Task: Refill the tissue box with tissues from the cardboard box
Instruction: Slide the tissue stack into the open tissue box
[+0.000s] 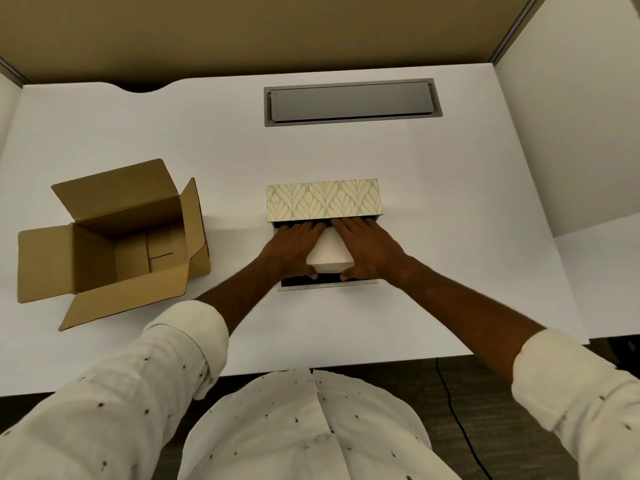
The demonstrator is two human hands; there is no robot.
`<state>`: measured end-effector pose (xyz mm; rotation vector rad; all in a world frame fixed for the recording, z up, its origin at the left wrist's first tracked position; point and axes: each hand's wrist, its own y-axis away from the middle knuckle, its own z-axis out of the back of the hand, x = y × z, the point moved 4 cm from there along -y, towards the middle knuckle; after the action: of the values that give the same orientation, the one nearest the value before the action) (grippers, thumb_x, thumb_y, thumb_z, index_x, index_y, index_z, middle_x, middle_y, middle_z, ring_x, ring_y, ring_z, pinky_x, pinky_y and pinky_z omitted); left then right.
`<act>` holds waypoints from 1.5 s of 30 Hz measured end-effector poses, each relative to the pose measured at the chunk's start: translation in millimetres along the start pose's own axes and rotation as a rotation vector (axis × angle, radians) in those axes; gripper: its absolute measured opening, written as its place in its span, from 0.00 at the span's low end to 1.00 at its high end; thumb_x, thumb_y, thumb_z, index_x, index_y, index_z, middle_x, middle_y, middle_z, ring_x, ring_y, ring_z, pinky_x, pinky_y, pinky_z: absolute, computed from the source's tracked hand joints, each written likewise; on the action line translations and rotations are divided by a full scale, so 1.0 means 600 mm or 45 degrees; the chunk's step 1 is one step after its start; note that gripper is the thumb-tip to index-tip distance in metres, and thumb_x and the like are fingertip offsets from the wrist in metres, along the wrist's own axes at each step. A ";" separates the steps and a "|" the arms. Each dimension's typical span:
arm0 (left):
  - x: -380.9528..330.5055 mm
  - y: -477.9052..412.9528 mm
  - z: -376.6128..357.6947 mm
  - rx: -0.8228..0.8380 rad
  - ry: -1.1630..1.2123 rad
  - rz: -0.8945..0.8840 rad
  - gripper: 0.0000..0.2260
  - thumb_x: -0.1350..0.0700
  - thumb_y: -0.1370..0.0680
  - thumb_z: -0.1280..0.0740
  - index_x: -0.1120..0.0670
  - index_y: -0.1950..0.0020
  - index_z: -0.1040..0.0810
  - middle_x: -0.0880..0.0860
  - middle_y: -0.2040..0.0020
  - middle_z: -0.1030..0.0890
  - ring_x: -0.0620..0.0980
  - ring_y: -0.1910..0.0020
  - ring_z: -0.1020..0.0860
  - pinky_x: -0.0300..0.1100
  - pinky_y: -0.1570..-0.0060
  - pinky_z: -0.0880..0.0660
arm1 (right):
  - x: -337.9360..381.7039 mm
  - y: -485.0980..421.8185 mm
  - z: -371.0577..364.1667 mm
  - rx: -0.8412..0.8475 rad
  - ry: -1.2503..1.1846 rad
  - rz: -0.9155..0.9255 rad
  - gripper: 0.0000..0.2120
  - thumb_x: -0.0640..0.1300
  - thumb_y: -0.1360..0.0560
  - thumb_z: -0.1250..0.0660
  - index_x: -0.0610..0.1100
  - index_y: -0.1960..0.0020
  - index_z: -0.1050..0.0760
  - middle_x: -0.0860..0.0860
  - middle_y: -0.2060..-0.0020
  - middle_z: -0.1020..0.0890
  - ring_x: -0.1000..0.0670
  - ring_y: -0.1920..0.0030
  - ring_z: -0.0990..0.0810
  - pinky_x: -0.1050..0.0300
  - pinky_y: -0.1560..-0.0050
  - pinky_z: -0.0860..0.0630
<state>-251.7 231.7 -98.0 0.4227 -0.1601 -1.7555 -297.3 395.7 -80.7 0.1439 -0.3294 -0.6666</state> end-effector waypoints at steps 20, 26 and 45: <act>0.011 0.011 -0.010 0.061 -0.066 0.060 0.50 0.41 0.35 0.20 0.55 0.22 0.41 0.56 0.28 0.29 0.56 0.32 0.27 0.52 0.32 0.30 | -0.018 -0.009 -0.025 0.145 0.150 -0.104 0.53 0.54 0.41 0.16 0.41 0.24 0.37 0.43 0.36 0.21 0.42 0.41 0.20 0.46 0.37 0.24; 0.012 0.021 -0.004 -0.067 -0.065 0.022 0.56 0.37 0.37 0.21 0.57 0.20 0.45 0.57 0.22 0.35 0.57 0.24 0.35 0.53 0.25 0.35 | -0.018 -0.004 -0.024 0.080 0.117 -0.099 0.56 0.56 0.42 0.16 0.41 0.22 0.39 0.43 0.33 0.23 0.42 0.37 0.23 0.46 0.36 0.25; 0.028 0.098 -0.019 -0.348 -0.031 -0.054 0.27 0.43 0.18 0.38 0.52 0.21 0.36 0.55 0.20 0.38 0.55 0.20 0.40 0.52 0.21 0.44 | -0.027 0.061 -0.013 -0.209 0.096 -0.009 0.37 0.55 0.24 0.26 0.38 0.23 0.34 0.40 0.25 0.28 0.40 0.25 0.28 0.41 0.22 0.36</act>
<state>-196.5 203.0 -92.3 0.2071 0.0723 -1.7938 -285.2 434.8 -83.2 0.0138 -0.2010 -0.6909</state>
